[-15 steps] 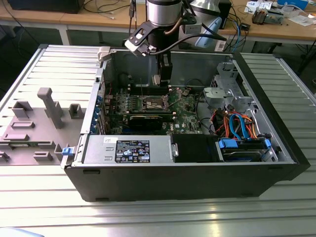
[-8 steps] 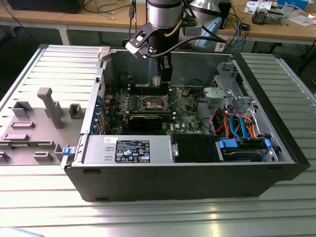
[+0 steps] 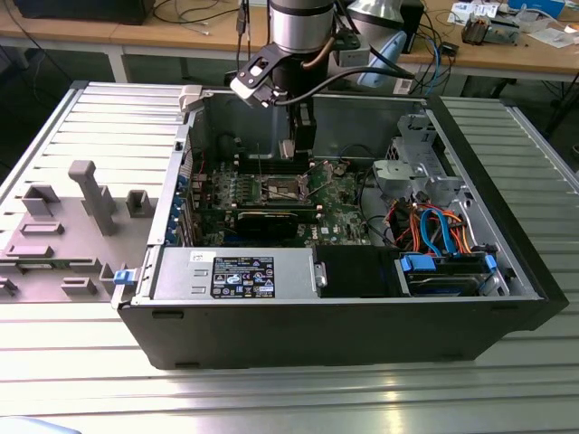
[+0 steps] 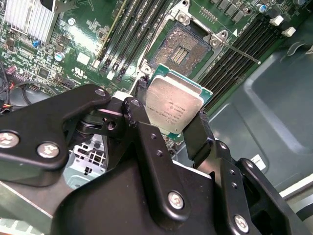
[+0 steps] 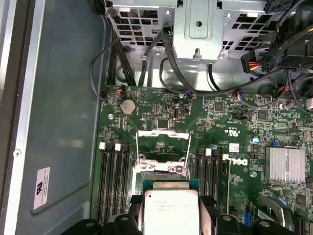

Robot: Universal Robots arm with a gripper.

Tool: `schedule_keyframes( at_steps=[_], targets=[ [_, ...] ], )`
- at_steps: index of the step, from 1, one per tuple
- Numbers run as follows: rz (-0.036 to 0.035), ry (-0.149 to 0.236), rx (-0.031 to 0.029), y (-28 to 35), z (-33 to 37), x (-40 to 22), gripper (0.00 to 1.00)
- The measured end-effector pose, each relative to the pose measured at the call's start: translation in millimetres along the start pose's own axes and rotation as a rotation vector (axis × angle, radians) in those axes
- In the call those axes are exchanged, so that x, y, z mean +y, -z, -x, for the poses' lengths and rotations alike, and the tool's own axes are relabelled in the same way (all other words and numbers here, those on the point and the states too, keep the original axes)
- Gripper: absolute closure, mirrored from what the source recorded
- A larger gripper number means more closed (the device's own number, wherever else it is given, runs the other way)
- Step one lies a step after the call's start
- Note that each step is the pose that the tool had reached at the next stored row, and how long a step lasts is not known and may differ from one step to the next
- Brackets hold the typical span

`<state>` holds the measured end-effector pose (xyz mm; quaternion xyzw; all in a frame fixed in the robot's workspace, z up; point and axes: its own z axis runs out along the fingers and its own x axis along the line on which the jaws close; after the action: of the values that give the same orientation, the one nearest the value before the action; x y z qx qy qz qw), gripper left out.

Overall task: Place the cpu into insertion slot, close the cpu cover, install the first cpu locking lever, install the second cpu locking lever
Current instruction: 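Place the cpu into insertion slot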

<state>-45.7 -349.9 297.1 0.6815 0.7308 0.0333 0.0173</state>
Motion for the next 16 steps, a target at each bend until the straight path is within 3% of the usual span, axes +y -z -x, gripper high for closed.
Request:
schedule_keyframes(
  at_steps=[16],
  targets=[
    [0.0000, 0.000, 0.0000, -5.3, 0.1, -0.4, 0.45]
  ],
)
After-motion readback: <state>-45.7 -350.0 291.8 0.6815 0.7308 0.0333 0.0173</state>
